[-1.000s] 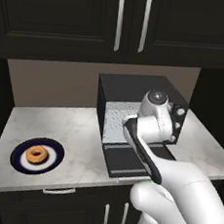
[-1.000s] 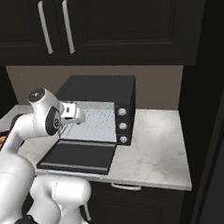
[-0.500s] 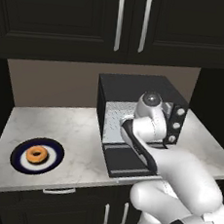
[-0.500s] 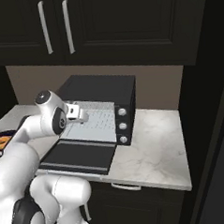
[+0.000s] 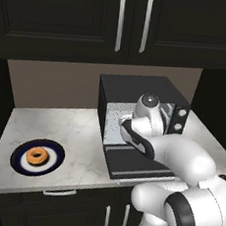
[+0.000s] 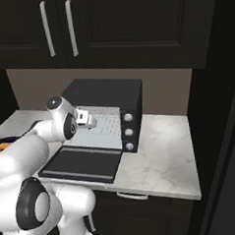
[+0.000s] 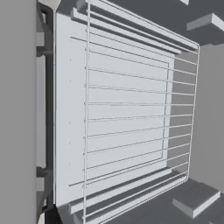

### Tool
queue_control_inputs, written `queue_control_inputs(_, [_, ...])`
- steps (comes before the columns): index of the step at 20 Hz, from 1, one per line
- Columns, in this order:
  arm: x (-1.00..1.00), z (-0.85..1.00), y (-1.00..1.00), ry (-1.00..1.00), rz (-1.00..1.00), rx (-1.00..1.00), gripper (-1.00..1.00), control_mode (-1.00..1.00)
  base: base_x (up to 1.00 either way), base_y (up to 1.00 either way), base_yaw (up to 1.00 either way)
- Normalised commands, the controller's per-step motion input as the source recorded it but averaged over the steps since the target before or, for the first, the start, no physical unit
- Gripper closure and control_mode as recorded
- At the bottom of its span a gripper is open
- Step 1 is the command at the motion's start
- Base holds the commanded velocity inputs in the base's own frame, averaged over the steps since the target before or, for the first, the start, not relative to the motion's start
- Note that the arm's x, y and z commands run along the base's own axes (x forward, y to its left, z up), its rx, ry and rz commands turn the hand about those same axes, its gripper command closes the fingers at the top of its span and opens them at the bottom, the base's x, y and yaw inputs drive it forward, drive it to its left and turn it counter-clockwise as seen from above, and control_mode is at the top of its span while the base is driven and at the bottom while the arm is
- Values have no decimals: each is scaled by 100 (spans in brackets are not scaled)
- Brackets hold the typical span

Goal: Pick up the bagel from the plate, place it on the toaster oven rack, close the door, and set the timer.

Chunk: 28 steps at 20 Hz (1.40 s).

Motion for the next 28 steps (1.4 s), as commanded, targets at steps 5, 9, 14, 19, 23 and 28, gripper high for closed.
queue_control_inputs(5, [32,-29,0,0,0,1,-100,-100,0,0,0])
queue_control_inputs(9, [37,-18,0,-1,0,0,-100,-100,0,0,0])
queue_control_inputs(14, [31,-6,0,-3,0,0,-100,-100,0,0,0])
queue_control_inputs(19, [27,-9,0,-1,0,0,-100,-100,0,0,0])
queue_control_inputs(23, [25,-14,0,0,0,0,-100,-100,0,0,0])
queue_control_inputs(28, [16,-15,0,0,0,1,-100,-100,0,0,0])
